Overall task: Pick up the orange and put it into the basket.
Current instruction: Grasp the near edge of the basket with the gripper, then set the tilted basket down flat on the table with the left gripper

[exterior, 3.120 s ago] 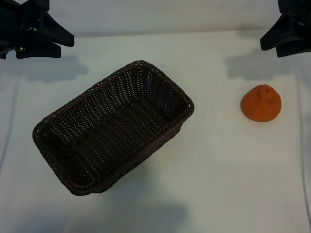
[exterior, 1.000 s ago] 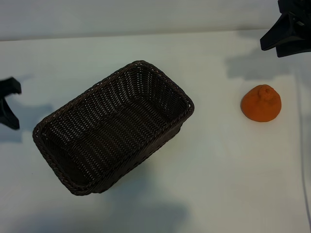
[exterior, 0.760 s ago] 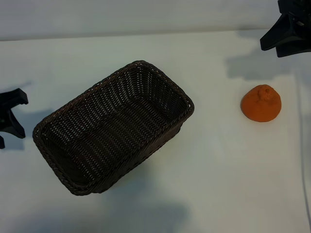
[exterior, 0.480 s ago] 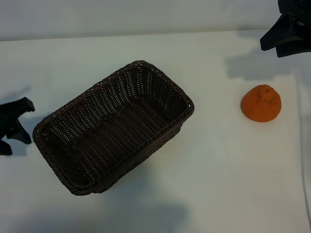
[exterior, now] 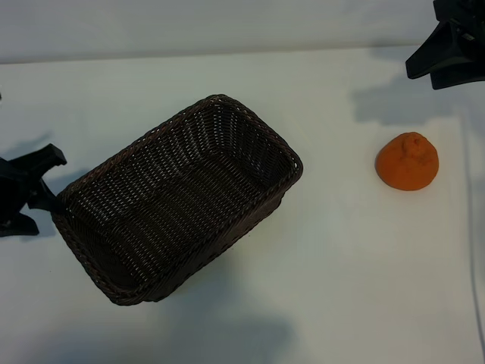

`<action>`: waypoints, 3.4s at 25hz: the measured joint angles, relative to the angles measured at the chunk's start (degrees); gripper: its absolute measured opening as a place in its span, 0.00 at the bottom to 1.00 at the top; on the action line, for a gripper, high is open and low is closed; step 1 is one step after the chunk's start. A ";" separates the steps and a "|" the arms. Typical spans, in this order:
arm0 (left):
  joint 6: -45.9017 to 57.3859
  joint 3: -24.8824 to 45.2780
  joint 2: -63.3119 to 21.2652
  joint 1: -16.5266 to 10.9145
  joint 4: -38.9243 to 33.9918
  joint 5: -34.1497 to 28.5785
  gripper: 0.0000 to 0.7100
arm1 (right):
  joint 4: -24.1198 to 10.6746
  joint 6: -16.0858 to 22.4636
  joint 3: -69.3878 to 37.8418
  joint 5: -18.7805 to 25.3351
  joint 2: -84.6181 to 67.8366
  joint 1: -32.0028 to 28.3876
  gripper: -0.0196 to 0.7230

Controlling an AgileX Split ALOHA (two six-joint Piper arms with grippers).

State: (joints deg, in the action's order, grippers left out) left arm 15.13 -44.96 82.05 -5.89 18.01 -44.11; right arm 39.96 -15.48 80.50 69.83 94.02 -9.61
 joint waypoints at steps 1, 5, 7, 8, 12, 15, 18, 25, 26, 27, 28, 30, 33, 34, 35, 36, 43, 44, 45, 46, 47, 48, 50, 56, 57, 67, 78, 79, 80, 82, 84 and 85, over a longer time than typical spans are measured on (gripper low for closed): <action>-0.13 0.00 0.84 0.00 0.12 0.18 0.63 | 0.00 0.00 0.00 0.00 0.00 0.00 0.59; -2.74 0.00 3.62 0.00 3.25 1.21 0.63 | 0.00 0.00 0.00 0.00 0.00 0.00 0.59; -4.94 0.00 4.62 0.00 6.18 1.91 0.63 | 0.00 0.00 0.00 0.00 0.00 0.00 0.59; -5.99 0.00 5.13 0.00 7.81 2.16 0.63 | 0.00 0.00 0.00 0.00 0.00 0.00 0.59; -9.78 0.00 7.32 0.00 11.85 2.56 0.63 | 0.00 0.00 0.00 0.00 0.00 0.00 0.59; -10.28 0.08 8.55 0.00 13.11 1.98 0.63 | 0.00 0.00 0.00 0.00 0.00 0.00 0.59; -10.55 1.06 8.72 0.00 13.36 1.98 0.63 | 0.00 0.00 0.00 0.00 0.00 0.00 0.59; -10.61 3.71 8.90 0.00 13.35 3.52 0.63 | 0.00 0.00 0.00 0.00 0.00 0.00 0.59; -10.61 3.84 8.95 0.00 13.35 3.76 0.63 | 0.00 0.00 0.00 0.00 0.00 0.00 0.59; -10.61 3.89 8.95 0.00 13.35 4.01 0.63 | 0.00 0.00 0.00 0.00 0.00 0.00 0.59; -10.61 3.99 8.95 0.00 13.35 4.17 0.63 | 0.00 0.00 0.00 0.00 0.00 0.00 0.59; -10.61 3.96 8.95 0.00 13.35 5.00 0.63 | 0.00 0.00 0.00 0.00 0.00 0.00 0.59; -10.45 3.96 9.57 0.00 13.68 6.46 0.60 | 0.00 0.00 0.00 0.00 0.00 0.00 0.59; -10.43 4.00 9.98 0.00 13.79 6.66 0.58 | 0.00 0.00 0.00 0.00 0.00 0.00 0.59; -10.43 4.00 10.64 0.00 13.96 6.81 0.55 | 0.00 0.00 0.00 0.00 0.00 0.00 0.59; -10.43 4.00 11.21 0.00 14.37 6.96 0.52 | 0.00 0.00 0.00 0.00 0.00 0.00 0.59; -12.34 4.00 12.51 0.00 16.08 7.65 0.26 | 0.00 0.00 0.00 0.00 0.00 0.00 0.59; -12.67 4.00 12.51 0.00 16.08 7.65 0.26 | 0.00 0.00 0.00 0.00 0.00 0.00 0.59; -12.93 4.00 12.51 0.00 16.04 7.65 0.26 | 0.00 0.00 0.00 0.00 0.00 0.00 0.59; -13.13 4.00 12.51 0.00 15.98 7.65 0.26 | 0.00 0.00 0.00 0.00 0.00 0.00 0.59; -13.19 4.00 12.51 0.00 15.98 7.64 0.26 | 0.00 0.00 0.00 0.00 0.00 0.00 0.59; -13.19 4.00 12.51 0.00 15.98 7.43 0.26 | 0.00 0.00 0.00 0.00 0.00 0.00 0.59; -13.19 3.52 12.51 0.00 15.63 6.88 0.26 | 0.00 0.00 0.00 0.00 0.00 0.00 0.59; -13.23 -2.65 12.71 0.00 13.24 -1.47 0.26 | 0.00 0.00 0.00 0.00 0.00 0.00 0.59; -13.23 -4.23 12.71 0.00 13.24 -2.96 0.26 | 0.00 0.00 0.00 0.00 0.00 0.00 0.59; -12.39 -19.85 12.73 0.00 9.36 -19.31 0.26 | 0.00 0.00 0.00 0.00 0.00 0.00 0.59; -12.27 -25.66 12.73 0.00 4.59 -23.23 0.26 | 0.00 0.00 0.00 0.00 0.00 0.00 0.59; -12.85 -25.66 12.73 0.00 4.32 -23.23 0.26 | 0.00 0.00 0.00 0.00 0.00 0.00 0.59; -13.44 -25.66 12.73 0.00 4.26 -23.23 0.26 | 0.00 0.00 0.00 0.00 0.00 0.00 0.59; -15.13 -25.69 12.73 0.00 4.26 -23.23 0.26 | 0.00 0.00 0.00 0.00 0.00 0.00 0.59; -15.95 -25.73 12.73 0.00 4.26 -23.23 0.26 | 0.00 0.00 0.00 0.00 0.00 0.00 0.59; -16.39 -25.96 12.73 0.00 4.26 -23.23 0.26 | 0.00 0.00 0.00 0.00 0.00 0.00 0.59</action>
State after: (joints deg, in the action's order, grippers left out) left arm -1.27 -70.92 94.79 -5.89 22.27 -67.34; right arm 39.96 -15.48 80.50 69.83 94.02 -9.61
